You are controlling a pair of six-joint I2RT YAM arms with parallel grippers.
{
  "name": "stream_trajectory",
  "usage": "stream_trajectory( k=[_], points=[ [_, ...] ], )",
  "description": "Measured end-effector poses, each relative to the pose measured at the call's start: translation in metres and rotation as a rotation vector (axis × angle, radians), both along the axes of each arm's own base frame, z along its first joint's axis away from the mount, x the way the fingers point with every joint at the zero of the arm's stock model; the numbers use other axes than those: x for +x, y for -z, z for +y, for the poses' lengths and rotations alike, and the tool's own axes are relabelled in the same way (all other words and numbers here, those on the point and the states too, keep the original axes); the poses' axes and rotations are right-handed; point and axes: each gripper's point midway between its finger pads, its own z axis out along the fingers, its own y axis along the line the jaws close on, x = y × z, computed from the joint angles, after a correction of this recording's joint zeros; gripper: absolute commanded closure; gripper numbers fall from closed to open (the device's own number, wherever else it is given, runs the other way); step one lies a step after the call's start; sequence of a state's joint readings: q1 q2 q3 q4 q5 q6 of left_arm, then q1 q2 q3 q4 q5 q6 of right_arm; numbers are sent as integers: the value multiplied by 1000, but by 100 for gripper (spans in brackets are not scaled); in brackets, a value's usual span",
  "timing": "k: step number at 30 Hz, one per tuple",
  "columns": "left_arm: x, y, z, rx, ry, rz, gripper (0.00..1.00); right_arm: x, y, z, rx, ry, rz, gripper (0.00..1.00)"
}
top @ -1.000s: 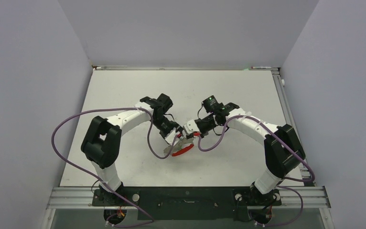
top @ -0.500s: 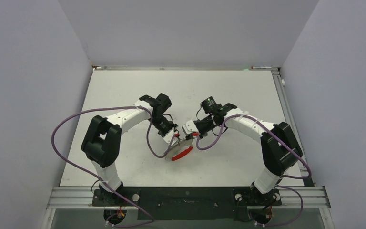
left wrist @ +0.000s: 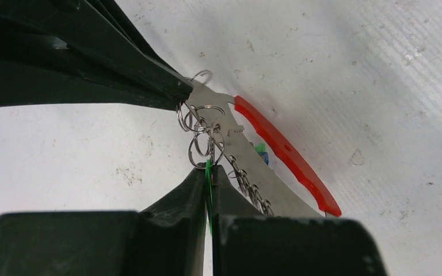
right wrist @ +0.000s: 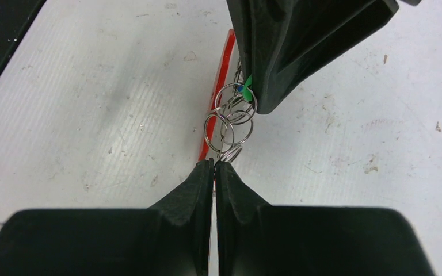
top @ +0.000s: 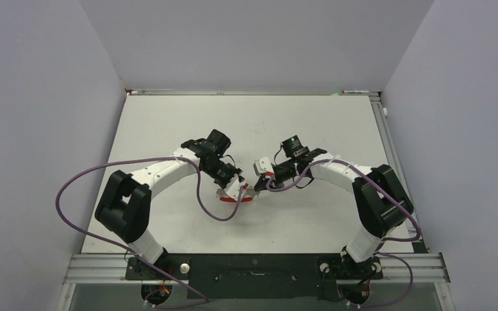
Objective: Remove the keys from the keyring
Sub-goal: Remove the key from the keyring.
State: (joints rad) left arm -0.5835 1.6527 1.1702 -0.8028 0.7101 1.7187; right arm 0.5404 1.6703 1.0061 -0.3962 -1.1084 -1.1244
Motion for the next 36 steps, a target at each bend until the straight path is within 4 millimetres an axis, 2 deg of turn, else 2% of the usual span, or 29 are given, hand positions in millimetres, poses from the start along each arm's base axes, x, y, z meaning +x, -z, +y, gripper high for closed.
stream_trajectory(
  k=[3,6,10,13,17,21,28,32,36],
  points=[
    [3,2,-1,-4,-13,-39,100,-3,5,0,14,27,51,94],
    [8,3,-5,-10,-21,-68,100,-3,12,-2,22,47,97,76],
    [12,8,-5,-7,-12,-113,100,-10,25,-11,-4,83,171,60],
    [15,7,-6,-12,7,-143,100,-8,24,-14,-9,98,192,58],
    [17,6,-7,-17,32,-166,100,1,12,-11,4,100,177,57],
    [20,6,-10,-18,53,-181,100,10,0,-6,22,95,147,52],
    [24,6,-13,-20,76,-197,100,17,-20,4,39,54,84,65],
    [25,5,-14,-22,85,-205,100,9,-19,12,29,25,75,69],
    [27,1,-15,-26,88,-214,100,10,-12,17,16,23,63,73]
  ],
)
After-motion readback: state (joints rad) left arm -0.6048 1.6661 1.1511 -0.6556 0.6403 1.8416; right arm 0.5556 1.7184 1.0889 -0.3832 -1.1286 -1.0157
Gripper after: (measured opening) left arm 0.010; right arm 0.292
